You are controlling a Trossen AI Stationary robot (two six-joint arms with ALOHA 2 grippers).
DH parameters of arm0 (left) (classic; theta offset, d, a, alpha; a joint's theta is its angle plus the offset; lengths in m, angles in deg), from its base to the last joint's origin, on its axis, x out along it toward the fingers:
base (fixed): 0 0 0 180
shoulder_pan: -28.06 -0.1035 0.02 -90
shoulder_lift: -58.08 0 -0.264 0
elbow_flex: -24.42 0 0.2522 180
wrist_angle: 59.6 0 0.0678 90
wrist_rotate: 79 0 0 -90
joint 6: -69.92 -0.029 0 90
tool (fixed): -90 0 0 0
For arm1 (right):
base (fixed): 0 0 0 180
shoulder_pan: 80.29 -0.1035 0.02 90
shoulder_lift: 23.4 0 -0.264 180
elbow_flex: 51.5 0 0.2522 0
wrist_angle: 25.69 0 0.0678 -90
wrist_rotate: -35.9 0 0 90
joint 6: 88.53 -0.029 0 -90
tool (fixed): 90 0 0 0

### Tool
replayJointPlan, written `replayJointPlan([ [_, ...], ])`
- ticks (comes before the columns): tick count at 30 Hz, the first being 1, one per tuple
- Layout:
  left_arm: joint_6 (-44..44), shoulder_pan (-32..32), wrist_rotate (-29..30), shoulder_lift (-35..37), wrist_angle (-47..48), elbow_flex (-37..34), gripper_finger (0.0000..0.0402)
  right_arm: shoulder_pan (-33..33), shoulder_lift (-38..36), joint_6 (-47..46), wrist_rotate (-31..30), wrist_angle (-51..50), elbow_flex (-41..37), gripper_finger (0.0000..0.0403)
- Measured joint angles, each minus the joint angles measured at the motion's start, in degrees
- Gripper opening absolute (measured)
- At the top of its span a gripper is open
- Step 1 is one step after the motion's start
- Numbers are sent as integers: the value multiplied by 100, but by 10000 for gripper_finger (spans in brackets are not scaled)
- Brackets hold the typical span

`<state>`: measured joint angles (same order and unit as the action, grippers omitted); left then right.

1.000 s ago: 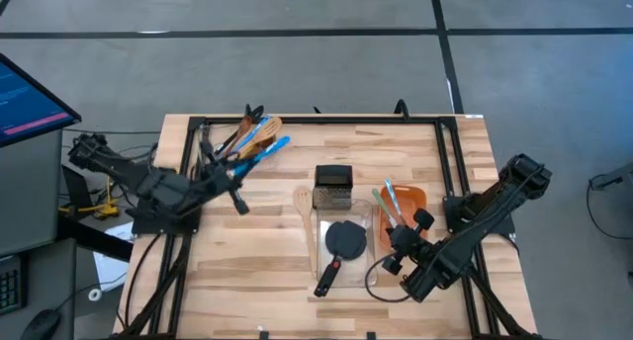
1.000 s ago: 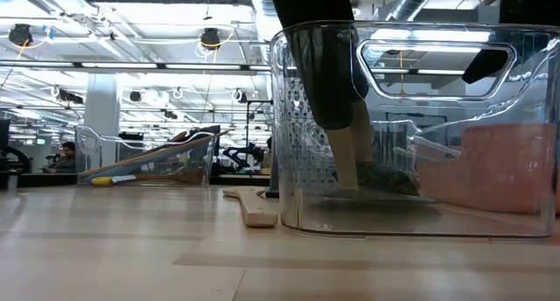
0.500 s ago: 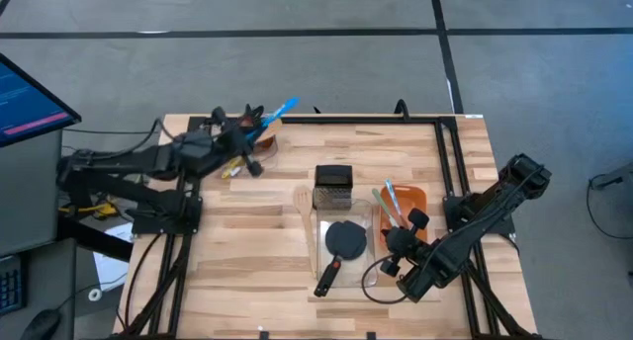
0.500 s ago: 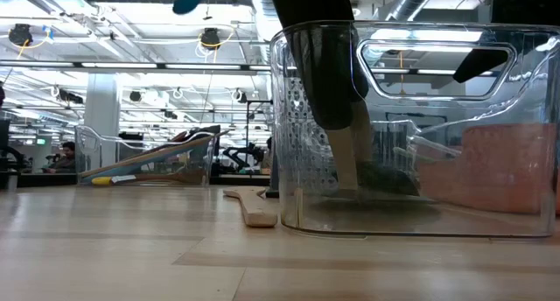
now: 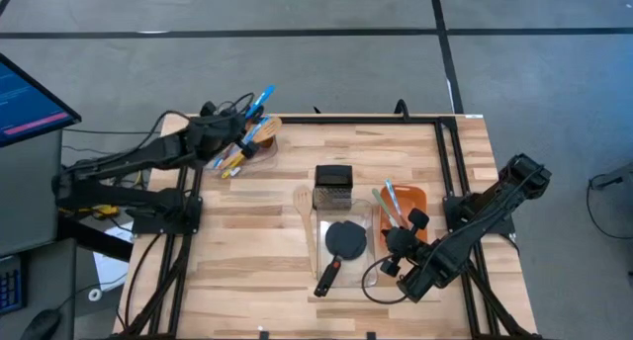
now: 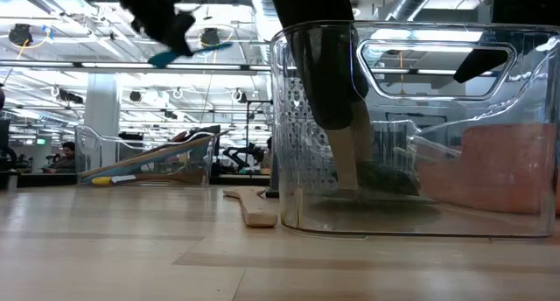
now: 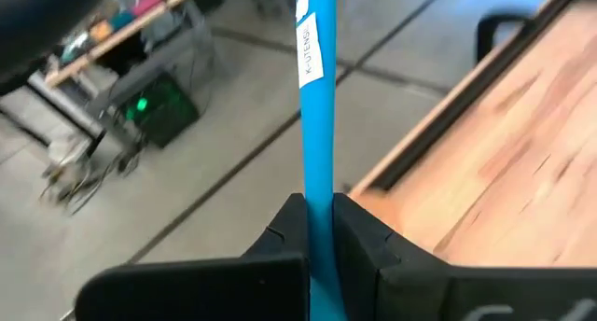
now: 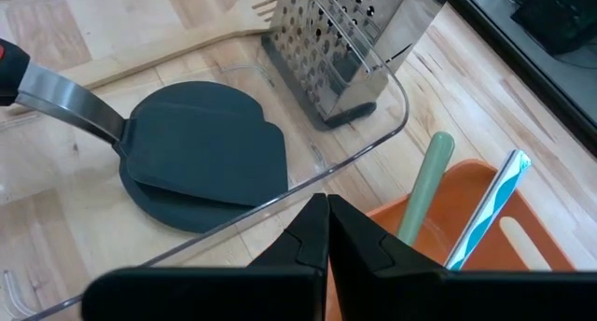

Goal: Pick & Place Kitchen Items
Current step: Put the blue ladle into the top transparent bin

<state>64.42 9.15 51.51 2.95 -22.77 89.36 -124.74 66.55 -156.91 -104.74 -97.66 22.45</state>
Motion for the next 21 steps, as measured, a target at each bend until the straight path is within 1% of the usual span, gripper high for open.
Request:
replayJointPlan([
  [6,180,-555,-41,0,-5,-836,6,-2,0,-2,1,2,0,0],
  [9,173,-876,-332,25,-36,-1179,6,0,0,-2,0,2,0,0],
  [13,-186,-1289,-821,39,-52,-1521,6,0,0,-2,0,1,0,0],
  [16,-309,-1530,-868,39,-73,-1727,6,22,0,-2,-2,1,0,0],
  [21,-447,-1785,-1050,42,-427,-2119,6,106,0,-3,0,4,0,0],
])
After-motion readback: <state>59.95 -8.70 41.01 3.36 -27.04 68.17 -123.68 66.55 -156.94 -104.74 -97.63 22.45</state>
